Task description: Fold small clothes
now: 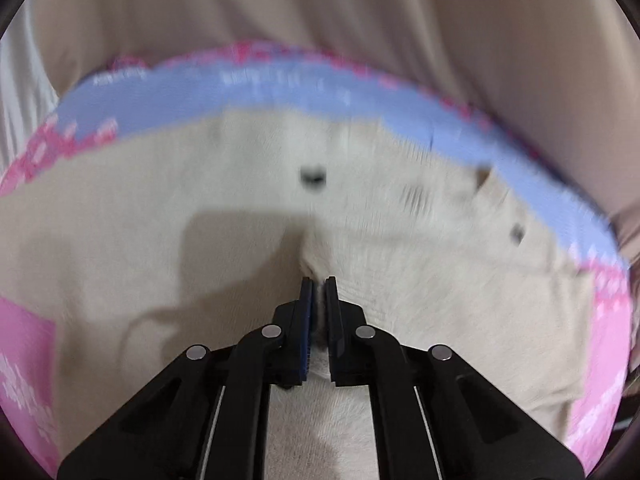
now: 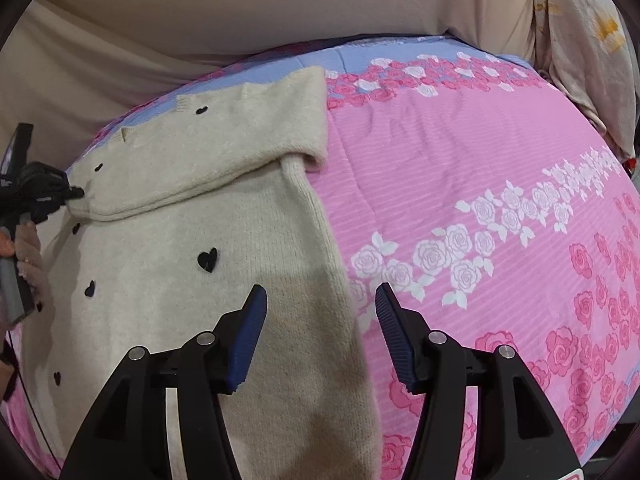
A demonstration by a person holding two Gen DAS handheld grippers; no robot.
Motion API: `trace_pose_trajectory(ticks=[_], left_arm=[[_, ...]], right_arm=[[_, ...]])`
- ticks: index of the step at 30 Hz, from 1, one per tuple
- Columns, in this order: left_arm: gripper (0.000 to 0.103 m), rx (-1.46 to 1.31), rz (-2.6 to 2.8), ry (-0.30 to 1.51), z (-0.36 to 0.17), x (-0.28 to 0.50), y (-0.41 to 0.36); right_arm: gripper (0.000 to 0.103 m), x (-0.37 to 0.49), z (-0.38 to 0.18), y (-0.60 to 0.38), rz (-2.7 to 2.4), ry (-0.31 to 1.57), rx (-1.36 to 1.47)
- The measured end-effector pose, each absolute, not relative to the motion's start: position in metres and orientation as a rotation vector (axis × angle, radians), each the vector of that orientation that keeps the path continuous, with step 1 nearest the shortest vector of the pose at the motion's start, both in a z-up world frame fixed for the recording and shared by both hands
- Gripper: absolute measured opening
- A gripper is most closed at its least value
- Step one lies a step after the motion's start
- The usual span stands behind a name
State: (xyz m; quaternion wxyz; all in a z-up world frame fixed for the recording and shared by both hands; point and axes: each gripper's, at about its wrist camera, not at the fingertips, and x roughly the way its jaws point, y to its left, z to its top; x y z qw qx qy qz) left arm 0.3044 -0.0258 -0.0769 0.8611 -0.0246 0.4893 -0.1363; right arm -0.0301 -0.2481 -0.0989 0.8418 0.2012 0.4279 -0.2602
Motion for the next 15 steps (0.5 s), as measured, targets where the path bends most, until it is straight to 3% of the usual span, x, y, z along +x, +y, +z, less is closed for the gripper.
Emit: trace_pose_trajectory(ticks=[4,10,12,13,14,15], left_arm=[[0.000,-0.082,-0.161,0.955,-0.056,0.318,0.010],[0.000,-0.102,-0.204,1.073,-0.086,0.320,0.025],[0.018,-0.117,-0.277,1.110,-0.091,0.307,0.011],[0.050,-0.125,-0.304,1.140,-0.096,0.302,0.004],[0.073,-0.130,-0.306,1.152,-0.101,0.302,0.001],[0.078,-0.131,-0.292,1.159,-0.106,0.297,-0.003]], right_arm=[[0.055,-0.017,-0.100,-0.260,-0.551,0.896,0.423],[0.055,0.026,-0.101,-0.282,-0.541,0.867,0.405],[0.055,0.036,-0.102,-0.292,-0.554,0.857,0.427],[0.055,0.039,-0.101,-0.295,-0.558,0.851,0.431],[0.055,0.042,-0.100,-0.296,-0.561,0.847,0.432],[0.055,0.042,-0.099,-0.296,-0.561,0.844,0.432]])
